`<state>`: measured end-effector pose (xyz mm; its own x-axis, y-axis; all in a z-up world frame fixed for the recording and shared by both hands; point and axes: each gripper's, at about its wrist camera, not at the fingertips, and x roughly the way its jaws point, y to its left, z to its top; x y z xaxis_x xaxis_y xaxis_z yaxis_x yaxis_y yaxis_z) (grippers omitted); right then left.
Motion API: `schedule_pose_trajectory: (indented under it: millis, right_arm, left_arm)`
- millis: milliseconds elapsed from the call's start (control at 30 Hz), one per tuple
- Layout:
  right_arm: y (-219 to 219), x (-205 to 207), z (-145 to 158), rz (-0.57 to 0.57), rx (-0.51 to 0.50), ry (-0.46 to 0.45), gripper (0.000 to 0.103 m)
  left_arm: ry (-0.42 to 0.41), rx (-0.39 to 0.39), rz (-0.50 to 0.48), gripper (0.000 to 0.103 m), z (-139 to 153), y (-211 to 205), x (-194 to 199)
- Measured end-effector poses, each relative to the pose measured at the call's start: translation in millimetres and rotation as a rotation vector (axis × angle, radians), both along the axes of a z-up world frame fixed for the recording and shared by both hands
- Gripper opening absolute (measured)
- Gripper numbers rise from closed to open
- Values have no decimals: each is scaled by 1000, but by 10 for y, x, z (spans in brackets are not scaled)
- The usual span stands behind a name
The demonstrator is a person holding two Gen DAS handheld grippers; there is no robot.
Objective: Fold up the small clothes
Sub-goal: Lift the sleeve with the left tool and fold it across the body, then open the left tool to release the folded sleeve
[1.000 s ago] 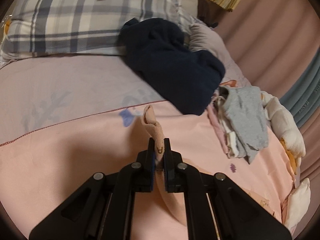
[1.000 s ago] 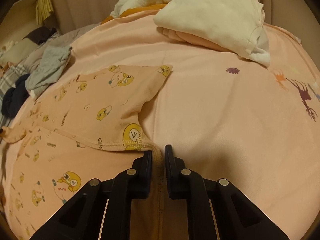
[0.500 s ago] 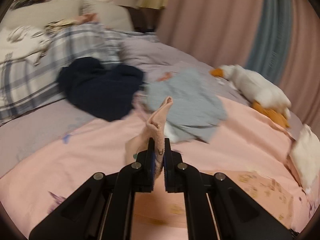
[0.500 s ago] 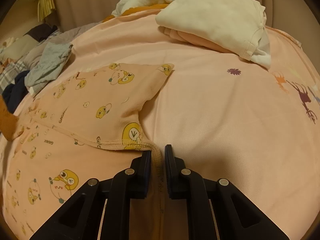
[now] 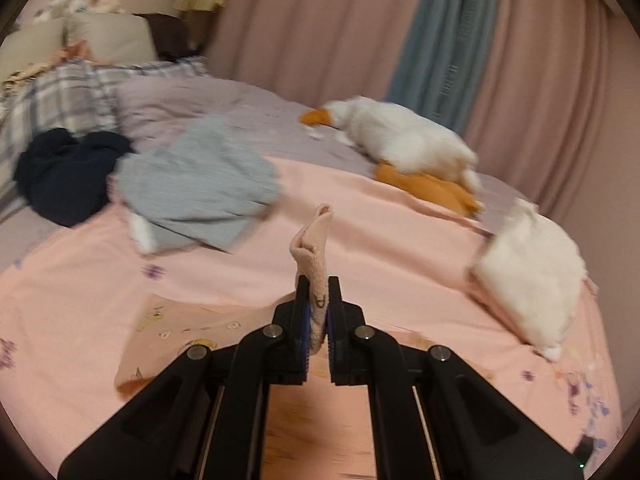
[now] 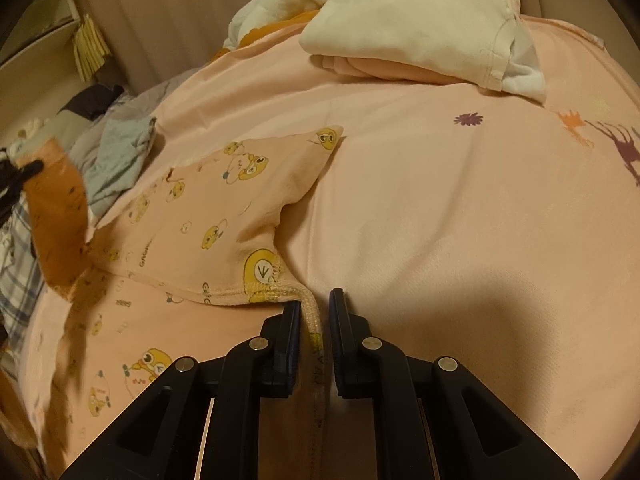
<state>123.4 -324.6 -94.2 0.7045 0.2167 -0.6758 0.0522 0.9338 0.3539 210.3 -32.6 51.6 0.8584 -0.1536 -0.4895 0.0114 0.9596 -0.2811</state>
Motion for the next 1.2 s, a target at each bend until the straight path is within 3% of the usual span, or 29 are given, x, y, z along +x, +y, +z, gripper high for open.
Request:
schedule_pose_trajectory:
  millis: [167,233,300,333,367,433,467,500,633,767,933,1000,1200]
  right_arm:
    - [-103,-23,-43,8,93,-12,11]
    - [-125,-33,-58,10,118,-15,11]
    - [-131,-42,-62,12,132,-18,11]
    - [-136,-43,-65,13,137,-19,11]
    - [-140,-40,-68,14,143,-19,11]
    - [-158,-45,-82,16,162,-21,11]
    - [-166,-49,-87,17,172,-22,11]
    - [-173,-53,-91,18,179,-23,11]
    - [-177,-50,-100,19,192,-25,11]
    - [-176,-61,-104,19,195,-26,11]
    - [-199,-55,-117,22,213,-27,12]
    - [-204,-43,-121,23,218,-26,12]
    - [-207,-30,-121,23,221,-26,12]
  left_arm:
    - [41,-69,-124,7,-152,-719,-88]
    - [72,-59,-167,9,-289,-1049,-96]
    - [154,-25,-212,27,-442,-1323,-45]
    - [243,-40,-268,49,-577,-1447,-19]
    - [284,-93,-320,57,-647,-1488,-19]
    - [360,-241,-447,60,-769,-1560,-31]
    - [377,-291,-461,60,-791,-1578,-41]
    - [375,-292,-451,60,-768,-1599,-51]
    - [267,-189,-487,60,-525,-1627,-129]
    - [170,-169,-435,76,-287,-1353,-145]
    - [220,-198,-341,76,-302,-846,-72]
    - [227,-140,-288,76,-366,-673,-101]
    - [305,146,-188,76,-751,-228,-382]
